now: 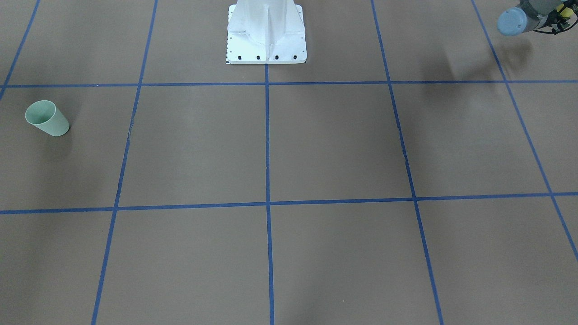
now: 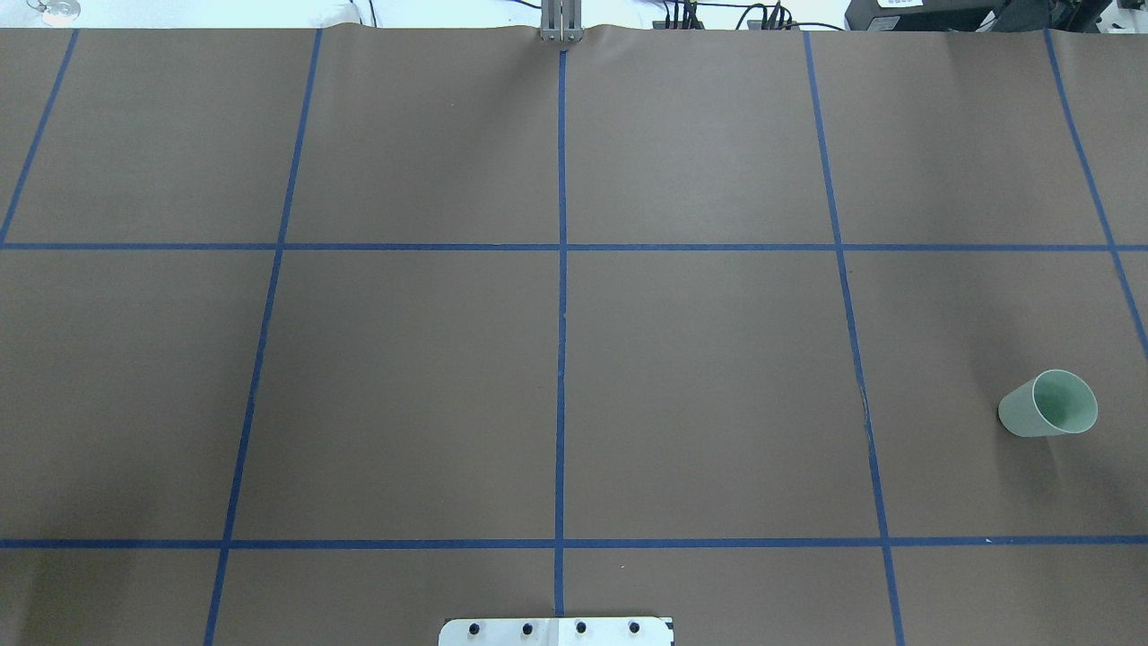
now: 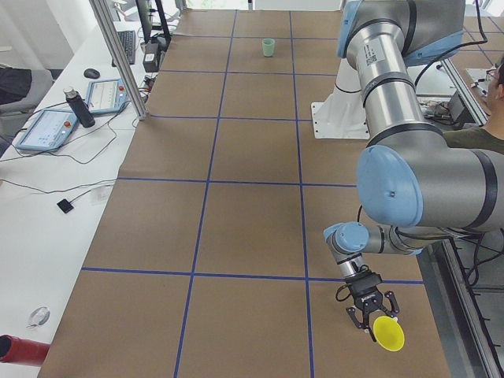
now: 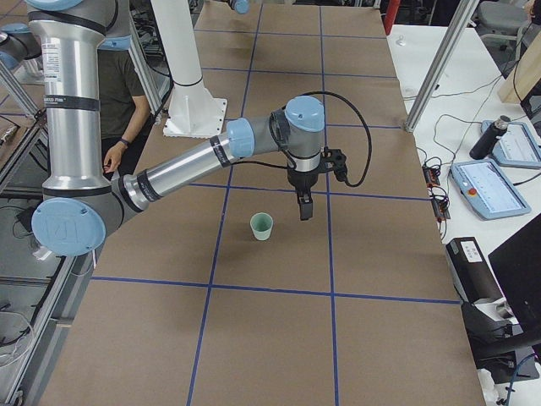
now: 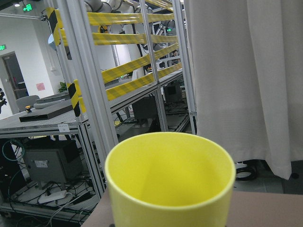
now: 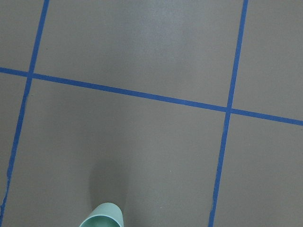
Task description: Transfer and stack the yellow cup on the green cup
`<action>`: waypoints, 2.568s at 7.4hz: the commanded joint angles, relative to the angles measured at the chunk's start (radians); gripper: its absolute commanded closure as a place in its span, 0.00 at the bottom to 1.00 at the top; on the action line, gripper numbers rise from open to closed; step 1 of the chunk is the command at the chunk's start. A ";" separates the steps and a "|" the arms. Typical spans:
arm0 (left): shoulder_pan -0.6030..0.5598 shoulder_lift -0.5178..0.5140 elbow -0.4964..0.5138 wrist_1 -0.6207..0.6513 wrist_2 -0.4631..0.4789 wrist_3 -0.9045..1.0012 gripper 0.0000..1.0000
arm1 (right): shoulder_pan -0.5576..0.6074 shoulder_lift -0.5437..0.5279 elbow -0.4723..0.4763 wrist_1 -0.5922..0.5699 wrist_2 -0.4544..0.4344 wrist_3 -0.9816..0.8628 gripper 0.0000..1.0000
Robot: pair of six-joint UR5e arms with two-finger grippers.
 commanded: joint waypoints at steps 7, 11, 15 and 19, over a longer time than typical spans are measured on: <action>-0.654 -0.670 0.128 -0.069 0.900 1.064 0.90 | -0.044 0.122 -0.103 0.012 0.007 0.000 0.00; -0.635 -1.146 0.199 -0.258 0.948 1.448 0.87 | -0.198 0.297 -0.192 0.109 0.039 0.024 0.00; -0.368 -1.376 0.358 -0.758 0.951 1.944 0.86 | -0.341 0.426 -0.192 0.125 0.046 0.378 0.00; -0.358 -1.381 0.607 -1.466 0.720 2.428 0.83 | -0.443 0.457 -0.231 0.329 0.043 0.610 0.00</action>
